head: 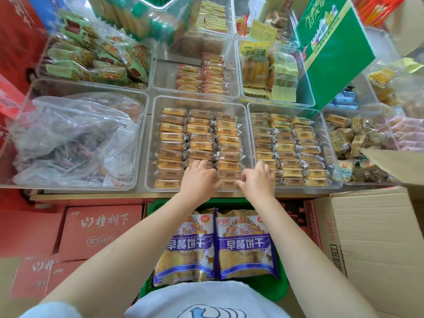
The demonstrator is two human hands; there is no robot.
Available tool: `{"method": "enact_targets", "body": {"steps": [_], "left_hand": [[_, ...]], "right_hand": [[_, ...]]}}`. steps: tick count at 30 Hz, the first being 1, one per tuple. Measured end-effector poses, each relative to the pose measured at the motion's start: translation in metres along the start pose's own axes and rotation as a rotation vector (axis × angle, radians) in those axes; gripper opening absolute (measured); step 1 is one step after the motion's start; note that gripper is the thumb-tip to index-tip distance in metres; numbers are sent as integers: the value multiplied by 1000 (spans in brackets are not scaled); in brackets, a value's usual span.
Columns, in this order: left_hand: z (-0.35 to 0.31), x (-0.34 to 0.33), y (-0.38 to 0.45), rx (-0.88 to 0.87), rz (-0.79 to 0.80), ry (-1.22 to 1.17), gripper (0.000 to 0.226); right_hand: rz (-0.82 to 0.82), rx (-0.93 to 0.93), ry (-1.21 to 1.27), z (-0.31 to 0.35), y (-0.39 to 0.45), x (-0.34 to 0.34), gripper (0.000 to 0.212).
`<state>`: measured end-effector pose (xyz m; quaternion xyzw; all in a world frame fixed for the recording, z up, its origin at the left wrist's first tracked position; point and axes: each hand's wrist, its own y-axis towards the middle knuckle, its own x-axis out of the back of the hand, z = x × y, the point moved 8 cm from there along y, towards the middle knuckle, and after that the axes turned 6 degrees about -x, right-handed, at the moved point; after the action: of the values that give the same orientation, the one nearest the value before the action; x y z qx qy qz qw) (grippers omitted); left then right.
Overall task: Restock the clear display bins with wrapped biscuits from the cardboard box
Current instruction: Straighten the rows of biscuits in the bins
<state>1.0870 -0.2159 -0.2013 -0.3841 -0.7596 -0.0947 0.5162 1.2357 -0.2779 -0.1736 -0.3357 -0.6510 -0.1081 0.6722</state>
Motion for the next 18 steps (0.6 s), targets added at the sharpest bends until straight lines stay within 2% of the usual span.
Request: {"method": "enact_targets", "body": {"steps": [3,8,14,18], "left_hand": [[0,0,7,78,36,10,37],[-4,2,17,123,97,57,34],[-6,1,13,162,57,5,23],[-4,2,11,164,47,-9,20]], "right_hand": [[29,-23,8,1,2,0,26],[-16,9,-37,-5,1,5,9],[-33,50,-80,-1,-1,8,14],[-46,27,-10,-3,0,9,19]]}}
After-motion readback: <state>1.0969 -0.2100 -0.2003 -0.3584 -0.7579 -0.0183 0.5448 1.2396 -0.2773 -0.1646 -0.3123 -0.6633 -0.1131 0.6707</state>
